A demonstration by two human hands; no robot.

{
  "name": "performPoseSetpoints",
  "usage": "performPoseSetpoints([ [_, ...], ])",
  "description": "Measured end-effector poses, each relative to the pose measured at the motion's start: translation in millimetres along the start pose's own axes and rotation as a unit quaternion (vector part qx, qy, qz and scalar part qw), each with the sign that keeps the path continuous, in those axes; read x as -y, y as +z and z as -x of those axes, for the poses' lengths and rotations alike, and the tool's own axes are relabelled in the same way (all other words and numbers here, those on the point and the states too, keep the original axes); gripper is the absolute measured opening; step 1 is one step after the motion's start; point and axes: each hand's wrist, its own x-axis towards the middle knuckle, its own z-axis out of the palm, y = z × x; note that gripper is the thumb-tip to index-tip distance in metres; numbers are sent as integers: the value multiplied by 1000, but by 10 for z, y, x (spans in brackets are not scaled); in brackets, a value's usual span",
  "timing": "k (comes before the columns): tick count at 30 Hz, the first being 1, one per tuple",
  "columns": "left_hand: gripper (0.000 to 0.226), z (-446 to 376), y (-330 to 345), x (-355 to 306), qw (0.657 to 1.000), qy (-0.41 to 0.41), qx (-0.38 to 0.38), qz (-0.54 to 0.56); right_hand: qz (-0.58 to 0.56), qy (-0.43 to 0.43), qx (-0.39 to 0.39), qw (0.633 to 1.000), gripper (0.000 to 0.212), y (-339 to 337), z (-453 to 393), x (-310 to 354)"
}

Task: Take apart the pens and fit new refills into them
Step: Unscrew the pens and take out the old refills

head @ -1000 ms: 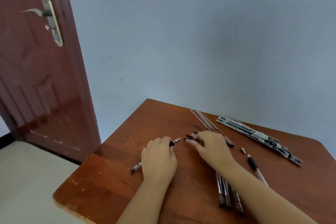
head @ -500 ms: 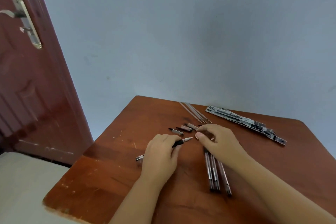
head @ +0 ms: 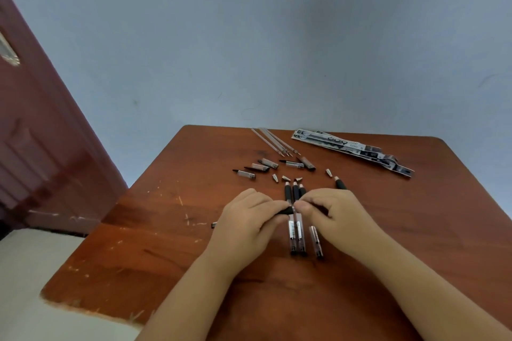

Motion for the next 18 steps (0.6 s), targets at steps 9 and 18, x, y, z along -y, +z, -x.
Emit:
performPoseSetpoints([
  [9, 27, 24, -11, 2, 998, -15, 9, 66, -12, -27, 8, 1000, 33, 10, 14, -6],
  [18, 38, 29, 15, 33, 999, 42, -33, -9, -19, 42, 59, 997, 36, 17, 7, 5],
])
